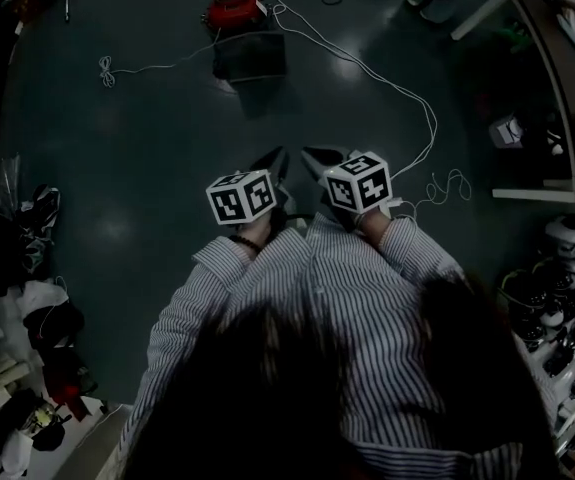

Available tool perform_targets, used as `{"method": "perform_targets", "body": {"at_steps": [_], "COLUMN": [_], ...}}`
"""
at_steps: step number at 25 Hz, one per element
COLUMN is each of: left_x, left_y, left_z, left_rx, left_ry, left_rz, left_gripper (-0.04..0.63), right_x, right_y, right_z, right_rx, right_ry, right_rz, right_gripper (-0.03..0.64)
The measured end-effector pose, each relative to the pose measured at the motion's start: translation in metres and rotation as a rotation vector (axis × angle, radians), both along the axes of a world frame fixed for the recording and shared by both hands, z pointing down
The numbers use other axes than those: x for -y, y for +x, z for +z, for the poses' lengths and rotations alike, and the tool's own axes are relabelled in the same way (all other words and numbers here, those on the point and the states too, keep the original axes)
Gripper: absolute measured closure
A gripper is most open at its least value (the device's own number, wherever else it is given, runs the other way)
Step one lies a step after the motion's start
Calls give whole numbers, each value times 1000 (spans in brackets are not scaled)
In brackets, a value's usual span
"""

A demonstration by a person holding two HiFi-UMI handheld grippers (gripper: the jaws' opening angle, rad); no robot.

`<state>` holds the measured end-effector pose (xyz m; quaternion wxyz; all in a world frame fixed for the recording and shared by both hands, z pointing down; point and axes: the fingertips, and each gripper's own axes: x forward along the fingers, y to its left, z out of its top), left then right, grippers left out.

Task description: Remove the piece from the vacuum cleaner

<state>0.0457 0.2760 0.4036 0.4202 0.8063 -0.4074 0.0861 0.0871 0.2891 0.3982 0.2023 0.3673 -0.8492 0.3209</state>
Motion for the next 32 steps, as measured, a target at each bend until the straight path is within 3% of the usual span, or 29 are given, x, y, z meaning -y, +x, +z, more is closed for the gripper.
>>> {"method": "perform_targets", "body": {"at_steps": [8,20,27,32], "left_x": [84,299,325,348], "left_y": [-29,-95,-90,-90], "left_z": [22,3,26,36], "left_rx": [-7,-3,-27,-26], "left_ry": [-44,-17,-66,-78], "left_rz": [-34,25,114,102], "left_gripper": [592,592,592,592], "right_x": [86,291,321,338], "right_y": [-21,-86,-100,-94], "right_z": [14,4,22,32], "right_rx": [-5,-22,-51,-67], "right_ry": [-13,-3,-83,-93], "right_rz": [5,61,42,45], "right_gripper": [615,615,614,614]}}
